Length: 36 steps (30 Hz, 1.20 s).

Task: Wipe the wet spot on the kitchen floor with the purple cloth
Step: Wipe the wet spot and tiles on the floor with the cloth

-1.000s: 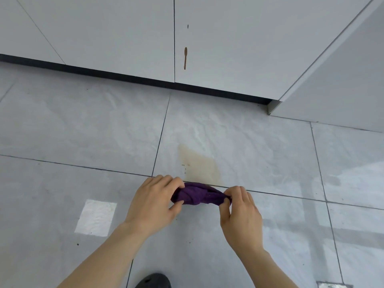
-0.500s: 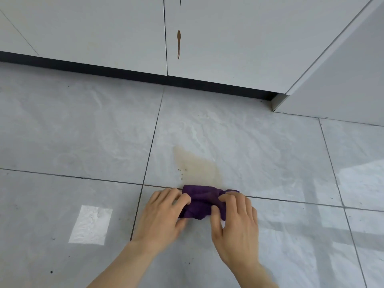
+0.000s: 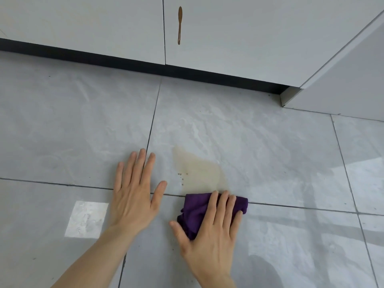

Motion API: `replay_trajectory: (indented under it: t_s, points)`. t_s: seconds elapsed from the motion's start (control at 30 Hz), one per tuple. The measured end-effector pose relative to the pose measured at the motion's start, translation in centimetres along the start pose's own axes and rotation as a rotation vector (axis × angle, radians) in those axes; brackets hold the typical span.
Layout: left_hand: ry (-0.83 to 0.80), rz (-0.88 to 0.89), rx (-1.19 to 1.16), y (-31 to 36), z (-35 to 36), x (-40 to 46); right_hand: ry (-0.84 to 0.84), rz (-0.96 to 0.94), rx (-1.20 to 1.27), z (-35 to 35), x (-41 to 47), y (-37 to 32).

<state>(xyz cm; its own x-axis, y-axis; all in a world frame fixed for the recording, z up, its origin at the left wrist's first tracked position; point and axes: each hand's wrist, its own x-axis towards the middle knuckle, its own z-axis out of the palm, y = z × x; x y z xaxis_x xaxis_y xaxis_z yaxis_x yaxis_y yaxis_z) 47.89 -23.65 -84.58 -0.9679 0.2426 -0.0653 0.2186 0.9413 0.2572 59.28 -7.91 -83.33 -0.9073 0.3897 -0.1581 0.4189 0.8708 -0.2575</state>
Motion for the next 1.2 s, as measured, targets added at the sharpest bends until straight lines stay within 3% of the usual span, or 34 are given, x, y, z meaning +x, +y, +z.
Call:
replay_trajectory:
  t_s: [0.33,0.53,0.7,0.83,0.93,1.03,1.2]
  points:
    - [-0.042,-0.064,0.086,-0.4,1.8,1.1,0.109,-0.021,-0.036,1.0,8.1,1.3]
    - [-0.065,-0.070,0.081,-0.2,1.6,1.3,0.119,-0.041,0.084,-0.3,14.5,1.4]
    - [-0.077,-0.064,0.079,-0.2,1.5,1.3,0.005,0.009,0.436,-2.3,17.9,-1.0]
    - [-0.071,-0.066,0.051,-0.1,1.4,1.4,-0.255,0.033,0.711,-4.5,18.5,-5.6]
    - [-0.070,-0.060,0.043,-0.2,1.3,1.4,-0.241,-0.136,0.406,-1.8,18.0,-7.7]
    - [-0.060,-0.062,0.020,-0.3,1.3,1.4,-0.103,-0.230,0.109,0.2,16.5,-7.4]
    - [-0.048,-0.054,0.015,-0.3,1.3,1.4,-0.076,-0.309,-0.042,0.7,11.1,-5.0]
